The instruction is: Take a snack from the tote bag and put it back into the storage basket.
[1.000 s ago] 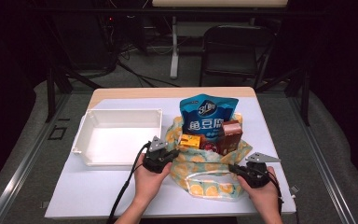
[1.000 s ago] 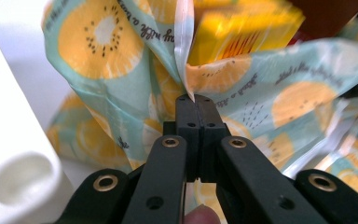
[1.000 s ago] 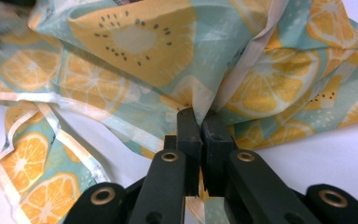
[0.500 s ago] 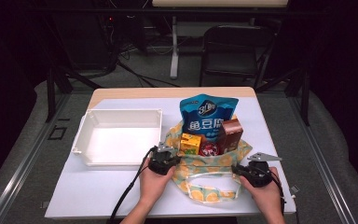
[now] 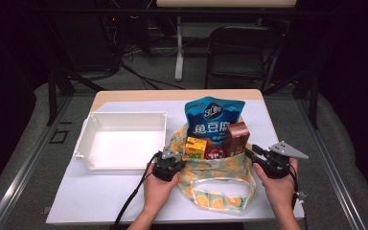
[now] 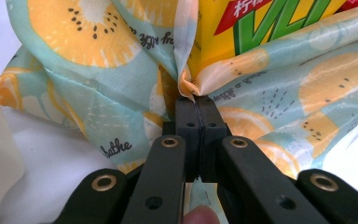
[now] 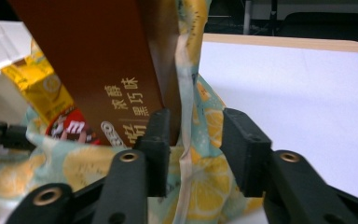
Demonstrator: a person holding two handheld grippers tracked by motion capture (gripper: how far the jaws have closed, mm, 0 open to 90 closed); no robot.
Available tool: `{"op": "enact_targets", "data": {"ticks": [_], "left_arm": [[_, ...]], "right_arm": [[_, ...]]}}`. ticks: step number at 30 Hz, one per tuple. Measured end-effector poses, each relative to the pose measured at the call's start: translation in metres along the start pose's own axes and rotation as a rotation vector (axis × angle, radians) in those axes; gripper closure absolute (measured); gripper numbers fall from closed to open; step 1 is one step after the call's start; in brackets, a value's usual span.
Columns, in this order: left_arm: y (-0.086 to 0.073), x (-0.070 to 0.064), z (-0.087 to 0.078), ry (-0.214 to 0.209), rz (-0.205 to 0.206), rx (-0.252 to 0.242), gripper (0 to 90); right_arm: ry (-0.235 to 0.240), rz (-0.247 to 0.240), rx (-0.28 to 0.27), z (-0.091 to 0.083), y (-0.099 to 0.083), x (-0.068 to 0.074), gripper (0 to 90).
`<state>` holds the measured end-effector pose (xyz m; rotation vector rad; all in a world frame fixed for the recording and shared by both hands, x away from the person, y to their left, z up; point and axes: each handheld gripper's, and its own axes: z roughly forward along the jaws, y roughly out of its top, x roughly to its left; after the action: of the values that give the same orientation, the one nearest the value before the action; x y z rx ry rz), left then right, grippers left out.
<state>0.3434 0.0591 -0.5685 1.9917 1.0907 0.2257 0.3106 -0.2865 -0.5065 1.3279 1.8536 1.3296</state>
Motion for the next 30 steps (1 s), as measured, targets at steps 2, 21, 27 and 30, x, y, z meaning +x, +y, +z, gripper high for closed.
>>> {"op": "enact_targets", "data": {"ticks": [2,21,27,30], "left_arm": [[0.0,0.0,0.0,0.001,-0.001,0.0,89.9],[-0.002,0.004,-0.003,0.009,-0.045,-0.008,90.0],[-0.003,0.005,-0.005,0.01,-0.05,-0.017,90.0],[-0.003,0.004,-0.005,0.02,-0.059,-0.006,90.0]], "right_arm": [[0.024,0.01,0.008,0.007,0.002,-0.003,72.8],[-0.079,0.135,0.319,0.048,-0.034,-0.033,90.0],[-0.082,0.129,0.284,0.03,-0.031,-0.036,90.0],[-0.09,0.128,0.203,0.022,-0.026,-0.033,90.0]]}}
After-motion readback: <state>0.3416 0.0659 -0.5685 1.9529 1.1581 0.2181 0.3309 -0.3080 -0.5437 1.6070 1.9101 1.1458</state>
